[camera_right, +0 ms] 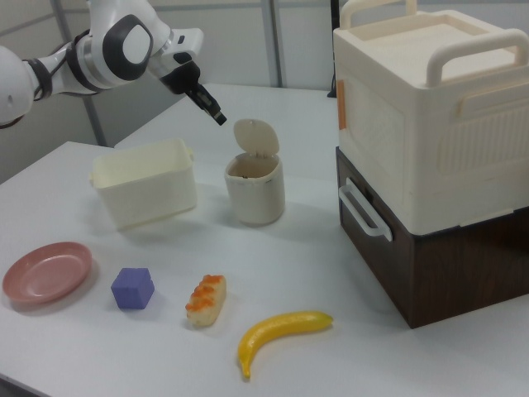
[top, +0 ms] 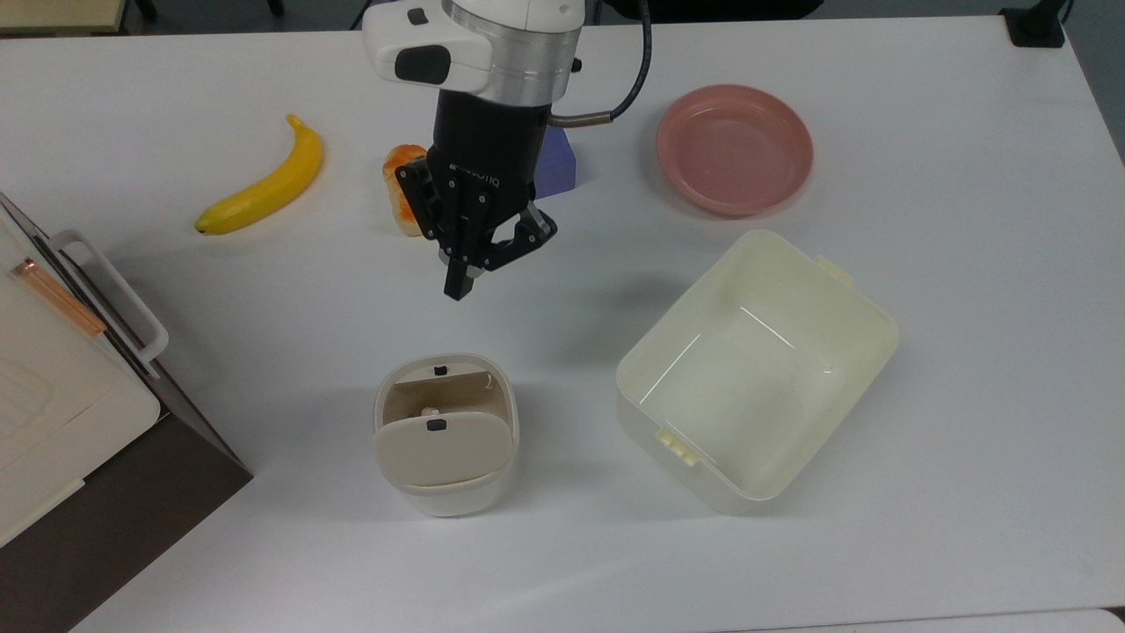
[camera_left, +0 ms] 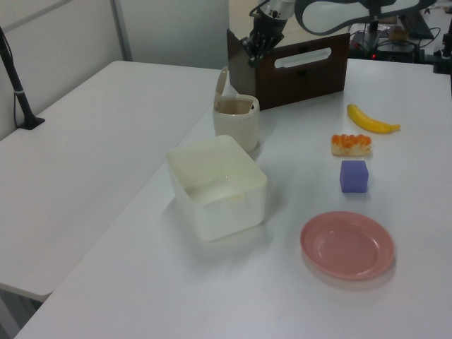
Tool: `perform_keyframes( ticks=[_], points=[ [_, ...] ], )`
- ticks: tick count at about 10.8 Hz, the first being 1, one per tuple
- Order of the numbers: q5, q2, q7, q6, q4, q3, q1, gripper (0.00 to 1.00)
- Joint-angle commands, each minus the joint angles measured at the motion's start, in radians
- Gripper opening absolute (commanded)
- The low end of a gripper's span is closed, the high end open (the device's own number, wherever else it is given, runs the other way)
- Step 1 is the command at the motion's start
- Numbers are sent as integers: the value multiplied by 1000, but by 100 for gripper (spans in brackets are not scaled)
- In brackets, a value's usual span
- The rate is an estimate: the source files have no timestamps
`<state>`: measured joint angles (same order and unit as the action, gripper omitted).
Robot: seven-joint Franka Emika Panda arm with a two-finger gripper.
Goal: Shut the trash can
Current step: 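Move the gripper down toward the open lid of the cream trash can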
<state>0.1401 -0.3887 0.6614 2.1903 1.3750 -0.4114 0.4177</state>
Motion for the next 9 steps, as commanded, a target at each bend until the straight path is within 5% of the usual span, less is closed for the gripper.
perform_keyframes(
  ticks=[1, 4, 9],
  points=[
    [1, -143, 107, -6, -175, -10, -26, 0],
    [3, -292, 222, 0, -365, -15, -62, 0],
    [9, -326, 280, 95, -422, -17, -80, 0]
  ],
)
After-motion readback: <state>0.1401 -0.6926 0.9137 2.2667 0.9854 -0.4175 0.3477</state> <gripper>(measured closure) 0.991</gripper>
